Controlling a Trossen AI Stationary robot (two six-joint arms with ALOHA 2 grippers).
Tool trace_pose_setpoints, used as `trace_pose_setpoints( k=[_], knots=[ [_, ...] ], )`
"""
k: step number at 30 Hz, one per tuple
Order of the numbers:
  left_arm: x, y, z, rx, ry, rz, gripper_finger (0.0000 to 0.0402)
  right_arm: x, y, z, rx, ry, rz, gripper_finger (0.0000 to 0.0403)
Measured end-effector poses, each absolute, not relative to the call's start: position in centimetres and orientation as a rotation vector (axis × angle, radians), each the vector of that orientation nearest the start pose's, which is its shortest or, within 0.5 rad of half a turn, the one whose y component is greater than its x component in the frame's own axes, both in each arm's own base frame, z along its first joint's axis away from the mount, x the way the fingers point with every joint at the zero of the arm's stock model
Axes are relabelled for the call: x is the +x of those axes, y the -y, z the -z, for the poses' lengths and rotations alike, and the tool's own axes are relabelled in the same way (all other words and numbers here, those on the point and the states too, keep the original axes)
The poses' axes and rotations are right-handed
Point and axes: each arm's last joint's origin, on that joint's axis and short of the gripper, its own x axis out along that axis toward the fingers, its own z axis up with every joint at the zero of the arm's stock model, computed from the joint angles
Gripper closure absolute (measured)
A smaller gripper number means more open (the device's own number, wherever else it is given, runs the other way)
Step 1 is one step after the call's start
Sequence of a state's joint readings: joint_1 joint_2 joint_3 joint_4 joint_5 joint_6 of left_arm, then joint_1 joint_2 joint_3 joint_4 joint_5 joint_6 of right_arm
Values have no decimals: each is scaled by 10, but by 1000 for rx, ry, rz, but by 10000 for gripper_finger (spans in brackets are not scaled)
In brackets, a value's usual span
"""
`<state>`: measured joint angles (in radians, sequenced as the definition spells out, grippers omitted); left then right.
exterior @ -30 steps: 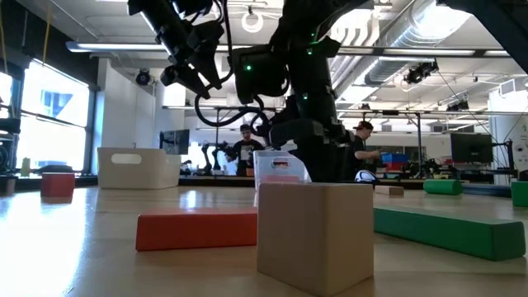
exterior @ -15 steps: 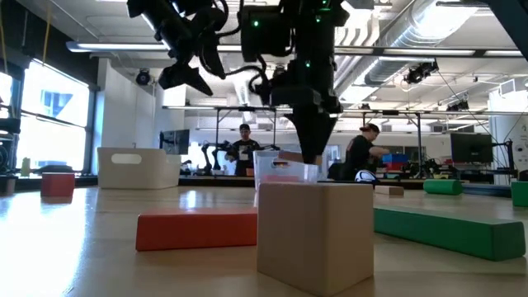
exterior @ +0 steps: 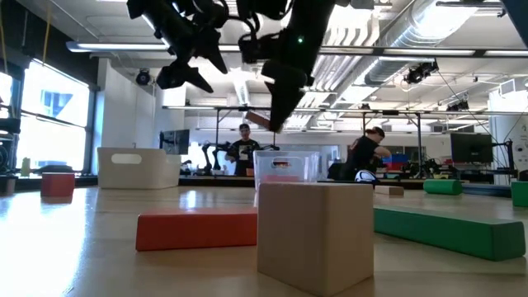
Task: Sort & place blocks by color
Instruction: Put the brown block into the top white bin
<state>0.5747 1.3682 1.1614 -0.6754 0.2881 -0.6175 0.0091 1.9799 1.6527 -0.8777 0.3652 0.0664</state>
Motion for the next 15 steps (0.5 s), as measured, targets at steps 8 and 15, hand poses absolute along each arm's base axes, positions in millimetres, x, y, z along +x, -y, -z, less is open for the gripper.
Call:
trace_pose_setpoints(
  k=[8, 15],
  knots=[
    [242, -145, -299, -996, -676, -492, 188, 418, 7, -245, -330, -1074, 381, 308],
    [243, -144, -299, -998, -669, -487, 188, 427, 10, -254, -379, -973, 434, 308]
  ],
)
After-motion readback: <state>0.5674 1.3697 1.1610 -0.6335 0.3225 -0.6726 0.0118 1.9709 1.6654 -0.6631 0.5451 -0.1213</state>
